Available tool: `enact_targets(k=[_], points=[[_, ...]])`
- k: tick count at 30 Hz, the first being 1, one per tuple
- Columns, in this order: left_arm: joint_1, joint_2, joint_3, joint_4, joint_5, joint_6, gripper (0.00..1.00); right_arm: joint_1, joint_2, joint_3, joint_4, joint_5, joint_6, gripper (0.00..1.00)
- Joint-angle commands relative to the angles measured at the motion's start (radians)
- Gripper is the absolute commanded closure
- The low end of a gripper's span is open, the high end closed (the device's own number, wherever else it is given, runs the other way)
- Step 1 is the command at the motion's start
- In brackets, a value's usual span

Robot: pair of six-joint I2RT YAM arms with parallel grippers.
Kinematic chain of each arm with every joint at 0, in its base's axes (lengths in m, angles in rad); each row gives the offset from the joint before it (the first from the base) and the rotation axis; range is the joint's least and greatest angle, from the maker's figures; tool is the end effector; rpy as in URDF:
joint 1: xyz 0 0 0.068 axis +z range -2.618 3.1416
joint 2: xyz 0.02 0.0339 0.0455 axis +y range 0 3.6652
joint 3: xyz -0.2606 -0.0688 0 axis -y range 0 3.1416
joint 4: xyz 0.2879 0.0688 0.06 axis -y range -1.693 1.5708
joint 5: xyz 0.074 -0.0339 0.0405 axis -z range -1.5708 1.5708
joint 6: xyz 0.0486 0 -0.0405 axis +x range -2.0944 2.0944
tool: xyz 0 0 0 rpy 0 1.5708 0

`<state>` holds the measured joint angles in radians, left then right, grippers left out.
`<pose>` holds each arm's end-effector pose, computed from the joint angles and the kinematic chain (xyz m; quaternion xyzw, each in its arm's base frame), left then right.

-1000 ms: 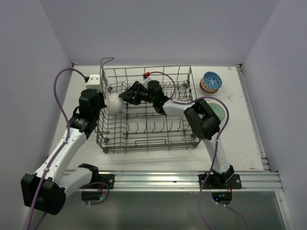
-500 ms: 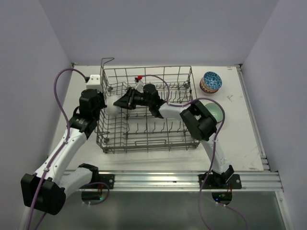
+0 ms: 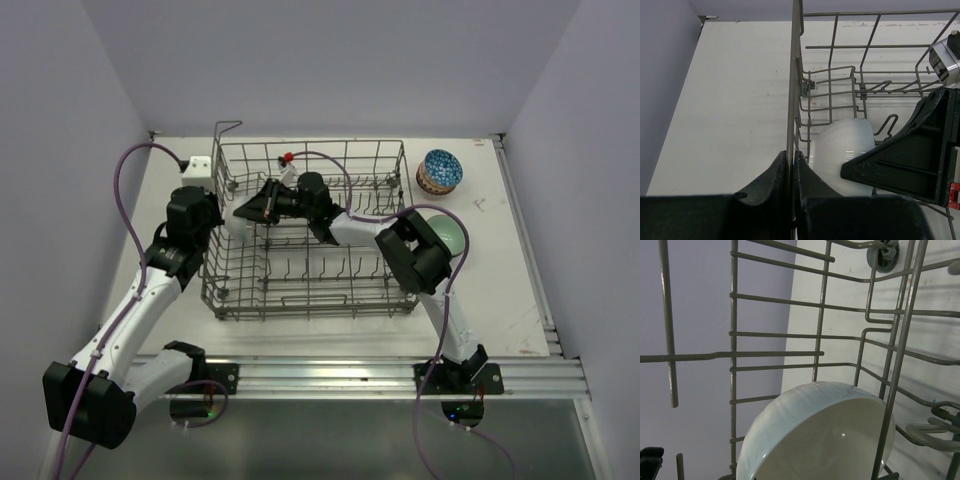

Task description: Unload the bowls from the dish rack

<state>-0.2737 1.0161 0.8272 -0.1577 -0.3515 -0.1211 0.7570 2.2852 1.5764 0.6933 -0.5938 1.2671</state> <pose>0.2831 -0.0621 0.2993 -0.0387 0.8112 0.0294 0.5828 0.3903 0.4061 0.1668 -0.0267 0.7111 0.6794 0.1789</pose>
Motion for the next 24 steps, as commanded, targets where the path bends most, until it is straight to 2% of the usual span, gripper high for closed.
enact_targets(k=[1, 8, 15, 20, 21, 24], points=[[-0.021, -0.011, 0.007, 0.001, 0.029, 0.001, 1.00, -0.002, -0.058, 0.002, 0.161, 0.002, 0.055, 1.00], [-0.021, -0.011, 0.007, 0.000, 0.019, -0.002, 1.00, -0.004, -0.176, -0.004, 0.118, -0.011, 0.000, 1.00], [-0.021, -0.013, 0.007, -0.002, 0.002, -0.002, 1.00, -0.021, -0.352, -0.039, -0.179, 0.041, -0.208, 1.00], [-0.021, -0.008, 0.007, -0.002, -0.006, 0.003, 1.00, -0.053, -0.514, -0.081, -0.314, 0.061, -0.303, 1.00], [-0.021, -0.005, 0.006, -0.002, -0.009, 0.003, 1.00, -0.057, -0.545, -0.081, -0.416, 0.077, -0.374, 1.00], [-0.021, -0.005, 0.007, -0.003, -0.015, 0.006, 1.00, -0.064, -0.671, -0.096, -0.579, 0.152, -0.484, 1.00]])
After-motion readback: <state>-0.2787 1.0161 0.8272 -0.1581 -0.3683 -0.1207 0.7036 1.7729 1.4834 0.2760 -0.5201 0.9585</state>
